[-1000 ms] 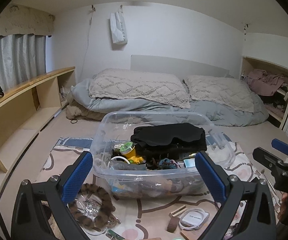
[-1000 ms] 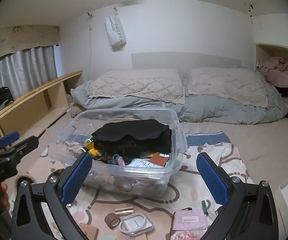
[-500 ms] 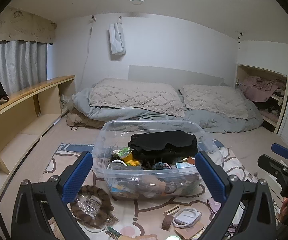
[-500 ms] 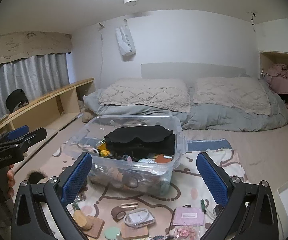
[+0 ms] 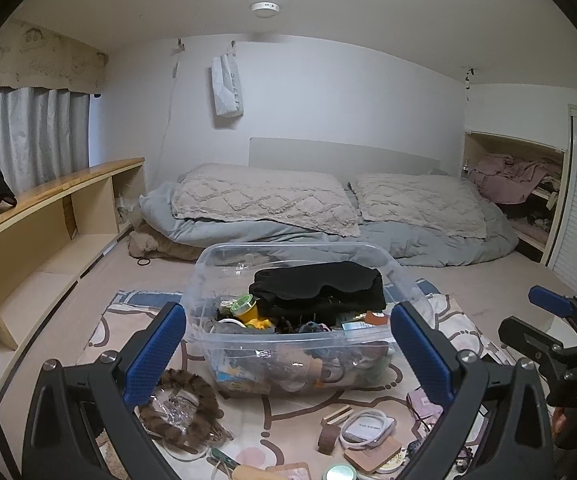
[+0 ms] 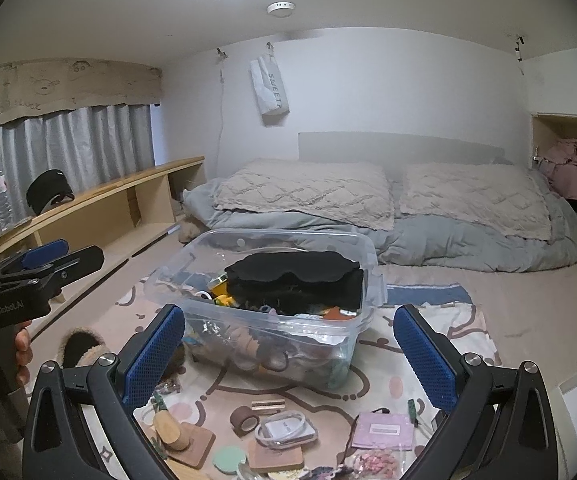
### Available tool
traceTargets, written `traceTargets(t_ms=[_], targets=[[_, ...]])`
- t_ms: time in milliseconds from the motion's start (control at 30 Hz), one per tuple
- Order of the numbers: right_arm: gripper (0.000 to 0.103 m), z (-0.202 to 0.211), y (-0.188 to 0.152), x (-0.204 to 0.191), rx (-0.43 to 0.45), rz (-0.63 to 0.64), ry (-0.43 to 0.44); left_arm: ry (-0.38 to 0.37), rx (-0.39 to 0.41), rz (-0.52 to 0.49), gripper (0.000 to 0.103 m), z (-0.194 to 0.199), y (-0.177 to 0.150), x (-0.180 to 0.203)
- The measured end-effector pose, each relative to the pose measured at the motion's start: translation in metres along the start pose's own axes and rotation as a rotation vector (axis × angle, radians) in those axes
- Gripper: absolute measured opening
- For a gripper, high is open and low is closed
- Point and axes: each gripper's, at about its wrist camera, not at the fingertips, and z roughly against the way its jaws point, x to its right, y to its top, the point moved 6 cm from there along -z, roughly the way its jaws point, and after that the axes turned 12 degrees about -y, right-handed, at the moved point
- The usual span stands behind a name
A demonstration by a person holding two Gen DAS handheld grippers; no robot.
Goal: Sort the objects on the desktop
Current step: 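Move both open tools back over the scattered items beside the box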
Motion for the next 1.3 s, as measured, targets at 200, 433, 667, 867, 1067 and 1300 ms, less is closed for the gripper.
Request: traceTargets(t_ms=[200,433,667,867,1067,1300], targets=[[0.103,0.003,-0.004,-0.009,0.043,0.004,0.024,-0.013,0.010,-0.001,0.103,0.004,-0.004,0.000],[0.103,-0.002,-0.017,-0.029,0.027,0.077,0.044,0.019,0.003,-0.013,0.103,0.005,-0.012,-0.005],[0.103,-0.018,-0.036,-0.043,-0.031,0.114,0.068,0.054,-0.045,-0.031,0.103,-0.001,-0.030,-0.022],[0.103,-0.039,-0.065,-0.057,-0.113,0.168,0.085,0.063,-0.070,-0.048,0.103,0.002,-0.047,-0.037],[0.103,-0.056,-0.101,-0.079,-0.194,0.268,0.095,0.067,-0.079,-0.052,0.103,0.008,-0.055,-0.044],[0.103,-0.073,-0.151,-0.110,-0.282,0.437,0.109,0.014,-0.115,-0.056,0.103,0.011,-0.069,-0.043]])
